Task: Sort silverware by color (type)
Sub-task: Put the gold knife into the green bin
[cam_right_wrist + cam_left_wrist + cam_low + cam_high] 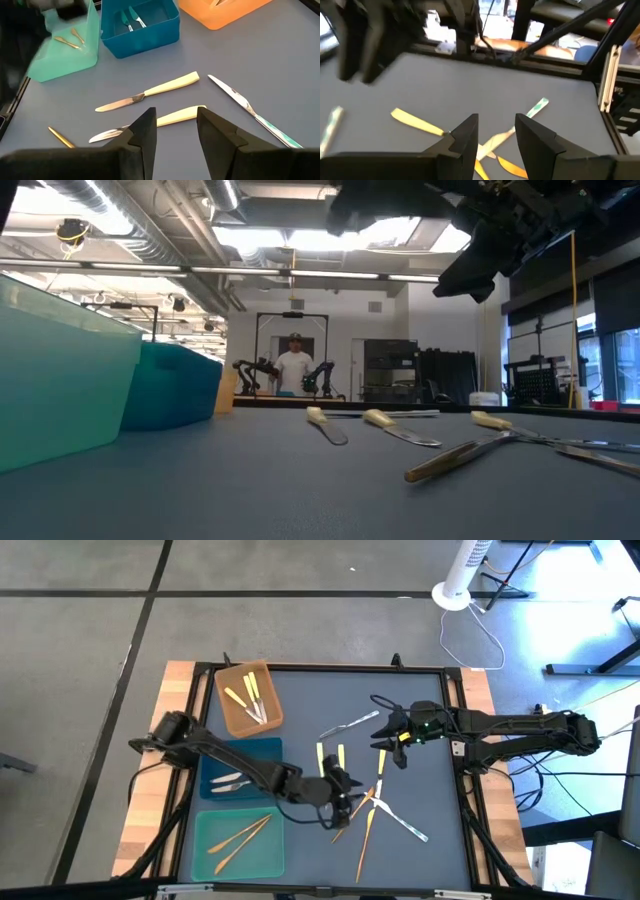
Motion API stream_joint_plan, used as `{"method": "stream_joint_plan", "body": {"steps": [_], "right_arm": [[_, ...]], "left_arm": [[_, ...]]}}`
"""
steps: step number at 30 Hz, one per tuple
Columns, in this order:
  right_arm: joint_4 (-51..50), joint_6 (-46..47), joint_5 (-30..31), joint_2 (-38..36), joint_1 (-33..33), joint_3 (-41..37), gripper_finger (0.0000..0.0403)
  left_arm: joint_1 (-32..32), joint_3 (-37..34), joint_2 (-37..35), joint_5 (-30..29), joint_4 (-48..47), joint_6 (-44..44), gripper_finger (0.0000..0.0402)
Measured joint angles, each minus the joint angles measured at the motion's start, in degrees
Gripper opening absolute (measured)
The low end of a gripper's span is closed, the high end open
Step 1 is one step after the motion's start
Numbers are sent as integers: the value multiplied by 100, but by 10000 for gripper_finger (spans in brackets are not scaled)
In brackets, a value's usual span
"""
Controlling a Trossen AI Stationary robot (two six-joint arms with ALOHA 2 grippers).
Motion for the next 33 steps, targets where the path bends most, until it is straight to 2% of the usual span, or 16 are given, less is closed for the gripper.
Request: {"method": "stream_joint_plan", "body": {"steps": [15, 23, 33], "right_arm": [[2, 2, 3, 0, -3, 0, 129], [1, 2, 0, 0, -4, 0, 129], [2, 2, 0, 0, -2, 0, 129]], "left_arm": [[-484, 85, 883, 253, -305, -1996, 124], [-761, 83, 1058, 422, -543, -2186, 124], [-813, 81, 1197, 409, -943, -2170, 124]]}}
